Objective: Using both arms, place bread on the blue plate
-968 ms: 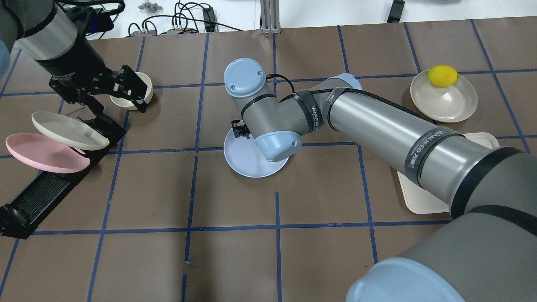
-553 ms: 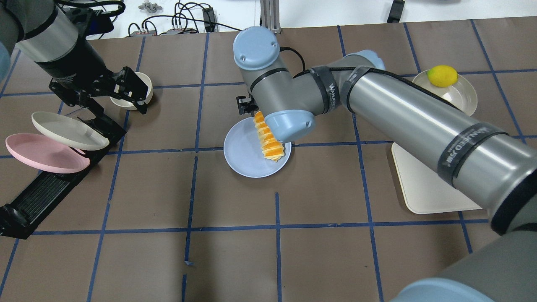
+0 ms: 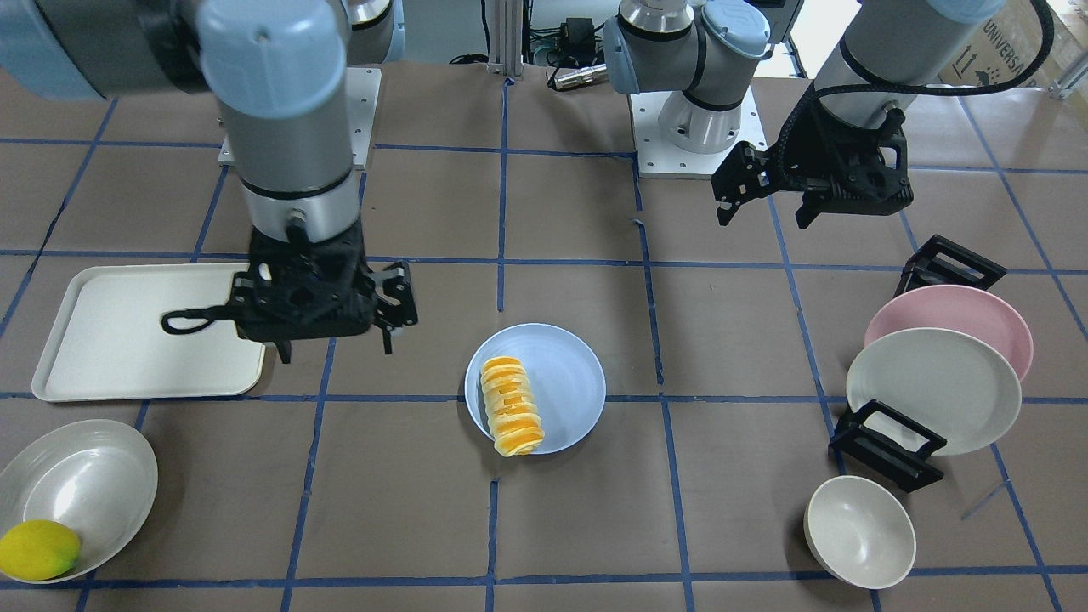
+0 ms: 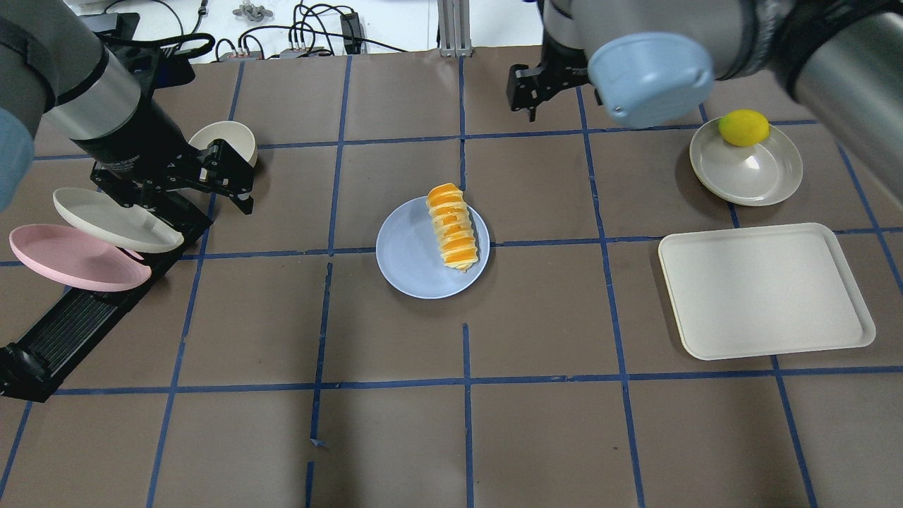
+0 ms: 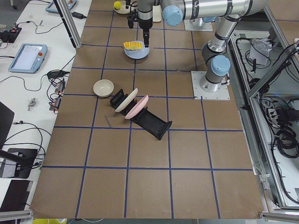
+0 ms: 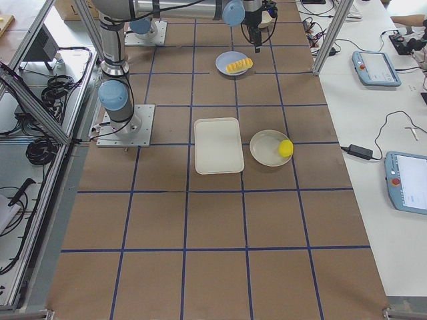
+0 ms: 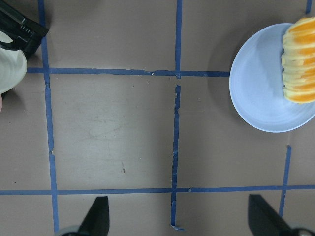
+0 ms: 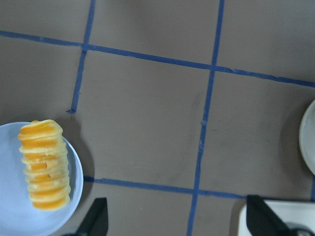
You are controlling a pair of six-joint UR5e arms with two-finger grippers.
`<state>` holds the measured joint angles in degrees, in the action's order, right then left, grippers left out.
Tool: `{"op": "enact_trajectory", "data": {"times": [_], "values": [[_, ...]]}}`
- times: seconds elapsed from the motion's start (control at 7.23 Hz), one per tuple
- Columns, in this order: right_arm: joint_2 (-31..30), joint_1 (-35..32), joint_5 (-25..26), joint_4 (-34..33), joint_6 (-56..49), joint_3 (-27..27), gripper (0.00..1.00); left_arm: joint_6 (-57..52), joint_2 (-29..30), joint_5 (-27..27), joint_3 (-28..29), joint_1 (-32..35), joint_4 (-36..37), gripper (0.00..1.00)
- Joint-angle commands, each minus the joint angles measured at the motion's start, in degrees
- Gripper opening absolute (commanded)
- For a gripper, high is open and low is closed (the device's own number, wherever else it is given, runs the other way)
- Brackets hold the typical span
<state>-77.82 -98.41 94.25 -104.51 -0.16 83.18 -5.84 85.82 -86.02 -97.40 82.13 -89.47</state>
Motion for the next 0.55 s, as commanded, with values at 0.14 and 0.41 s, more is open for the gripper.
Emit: {"op": "enact_trajectory", "data": {"times": [0.14, 0.41], "values": [[-11.63, 11.12, -6.78, 20.39, -0.72, 0.66, 1.00, 0.04, -0.04, -0.03, -0.15, -0.04, 0.08, 1.00], [-13.05, 11.13, -6.37, 19.44, -1.60, 1.02, 1.00, 0.04, -0.04, 0.06, -0.24, -0.04, 0.08, 1.00]]}}
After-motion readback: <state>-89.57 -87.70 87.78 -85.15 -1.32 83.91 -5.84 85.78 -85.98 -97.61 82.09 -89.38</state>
